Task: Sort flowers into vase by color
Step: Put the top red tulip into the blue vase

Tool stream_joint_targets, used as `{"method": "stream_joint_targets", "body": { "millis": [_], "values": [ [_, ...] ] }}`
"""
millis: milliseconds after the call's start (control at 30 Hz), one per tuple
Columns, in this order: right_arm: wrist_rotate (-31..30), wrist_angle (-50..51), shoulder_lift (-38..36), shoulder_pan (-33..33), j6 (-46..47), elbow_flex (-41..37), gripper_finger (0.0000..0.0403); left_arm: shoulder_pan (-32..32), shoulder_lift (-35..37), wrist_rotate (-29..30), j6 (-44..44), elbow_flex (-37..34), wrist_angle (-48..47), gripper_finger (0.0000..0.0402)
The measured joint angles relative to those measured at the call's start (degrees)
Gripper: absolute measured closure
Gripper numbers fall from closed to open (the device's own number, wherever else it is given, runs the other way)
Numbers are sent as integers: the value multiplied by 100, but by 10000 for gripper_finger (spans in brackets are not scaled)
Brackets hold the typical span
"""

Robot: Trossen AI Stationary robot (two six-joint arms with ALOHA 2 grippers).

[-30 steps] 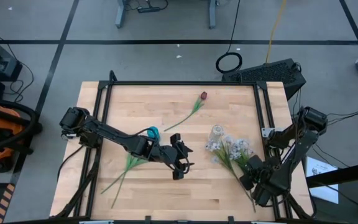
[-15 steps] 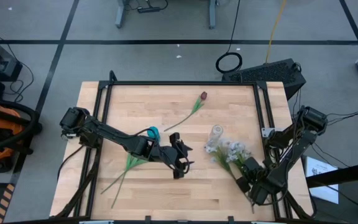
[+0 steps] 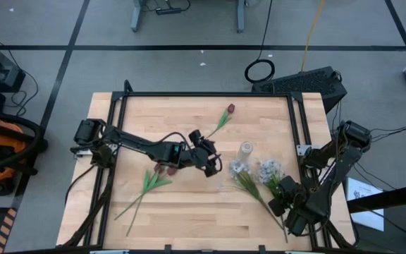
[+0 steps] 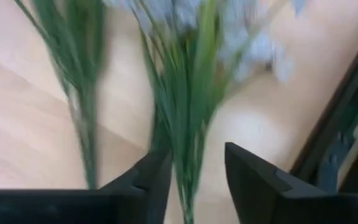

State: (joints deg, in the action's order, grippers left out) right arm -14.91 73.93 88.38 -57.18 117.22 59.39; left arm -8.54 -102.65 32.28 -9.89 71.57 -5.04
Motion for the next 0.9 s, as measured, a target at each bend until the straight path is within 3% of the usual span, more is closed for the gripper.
{"method": "stream_joint_targets", "body": {
  "millis": [100,167,433,567,733,900],
  "values": [
    [-632,355,0,-53,13,349,224,175,-1,461,270,0,233,141],
    [-1072,596,0,-89,5,600,209,256,0,443,76,1,216,141],
    [-3519,868,0,-101,-536,1173,179,949,-3,-1305,-780,294,-482,141],
    [-4541,871,0,-64,-913,1207,179,1307,-3,-1628,-599,354,-702,141],
    [-5373,865,0,35,-1320,1207,179,1692,-95,-1854,-383,356,-818,141],
    [-5763,695,0,155,-1725,1207,179,1923,-493,-2003,-302,354,-900,141]
  ]
}}
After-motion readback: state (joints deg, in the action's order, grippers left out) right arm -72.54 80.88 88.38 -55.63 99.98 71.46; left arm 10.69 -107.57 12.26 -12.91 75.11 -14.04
